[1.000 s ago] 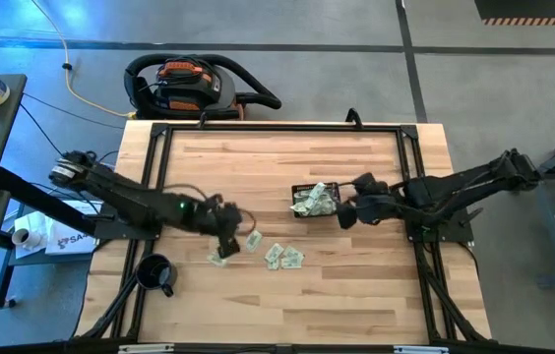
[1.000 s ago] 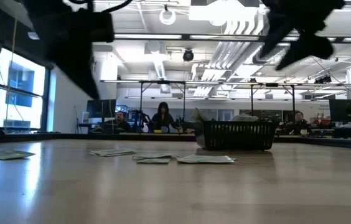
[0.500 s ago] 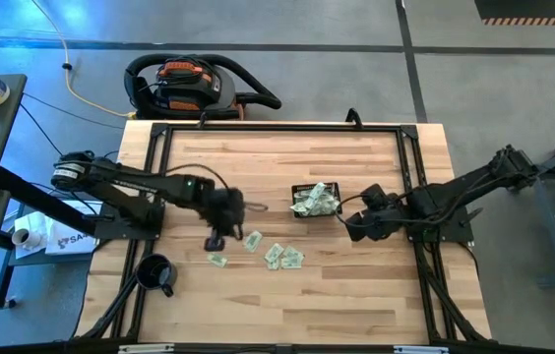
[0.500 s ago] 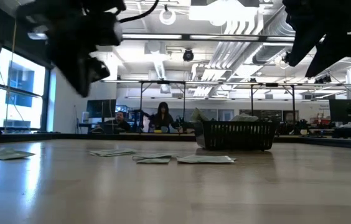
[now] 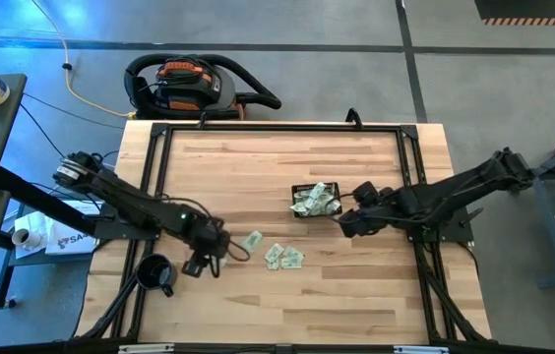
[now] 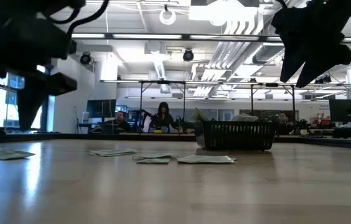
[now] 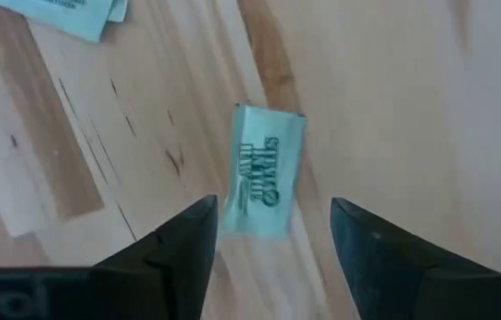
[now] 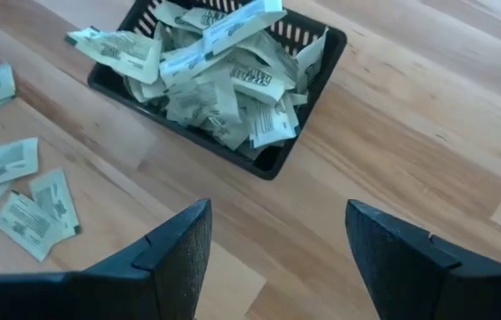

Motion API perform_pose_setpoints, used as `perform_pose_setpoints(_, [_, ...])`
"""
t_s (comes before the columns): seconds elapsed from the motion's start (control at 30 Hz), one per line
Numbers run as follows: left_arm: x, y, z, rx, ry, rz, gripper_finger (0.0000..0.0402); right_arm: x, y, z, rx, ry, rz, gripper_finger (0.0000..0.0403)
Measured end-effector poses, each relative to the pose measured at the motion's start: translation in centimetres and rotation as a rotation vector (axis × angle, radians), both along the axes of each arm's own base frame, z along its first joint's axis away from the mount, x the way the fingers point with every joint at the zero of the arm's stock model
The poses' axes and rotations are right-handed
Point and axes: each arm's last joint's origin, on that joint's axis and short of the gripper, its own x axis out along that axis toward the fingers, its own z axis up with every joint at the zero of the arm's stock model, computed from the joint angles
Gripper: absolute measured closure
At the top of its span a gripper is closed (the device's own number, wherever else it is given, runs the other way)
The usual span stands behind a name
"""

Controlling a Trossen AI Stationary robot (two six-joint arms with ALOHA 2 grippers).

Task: Pick and place Stevia / Truvia into bins
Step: Put the green stevia packet into the black bin

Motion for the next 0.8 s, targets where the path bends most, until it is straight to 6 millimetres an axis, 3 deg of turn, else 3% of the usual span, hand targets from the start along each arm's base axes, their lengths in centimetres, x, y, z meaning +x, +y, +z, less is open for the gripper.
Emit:
perform_pose_setpoints(0.17, [-0.3, 0.0, -2.4, 0.008, -0.031, 0.033, 0.0147, 0.3, 0.0, -0.3, -0.010, 0.021, 0.016, 0.0153])
perform_pose_setpoints(0.3, [-0.1, -0.1, -3.8, 0.009, -0.032, 0.048, 0.0179, 0.3, 0.0, -0.3, -0.008, 0.019, 0.014, 0.0153])
perform_pose_setpoints(0.43, [0.0, 0.0, -4.8, 0.054, -0.015, 0.054, 0.0246, 0.2, 0.0, -0.3, -0.002, 0.030, 0.016, 0.0153])
perform_pose_setpoints(0.63, [1.0, 0.7, -4.5, 0.138, -0.081, 0.049, 0.0379, 0.2, 0.0, -0.4, -0.004, 0.028, 0.013, 0.0153])
perform_pose_setpoints(0.8, [3.1, 3.5, -2.8, 0.319, -0.119, 0.141, 0.0354, 0.3, -0.1, -0.2, -0.023, -0.003, -0.017, 0.0153])
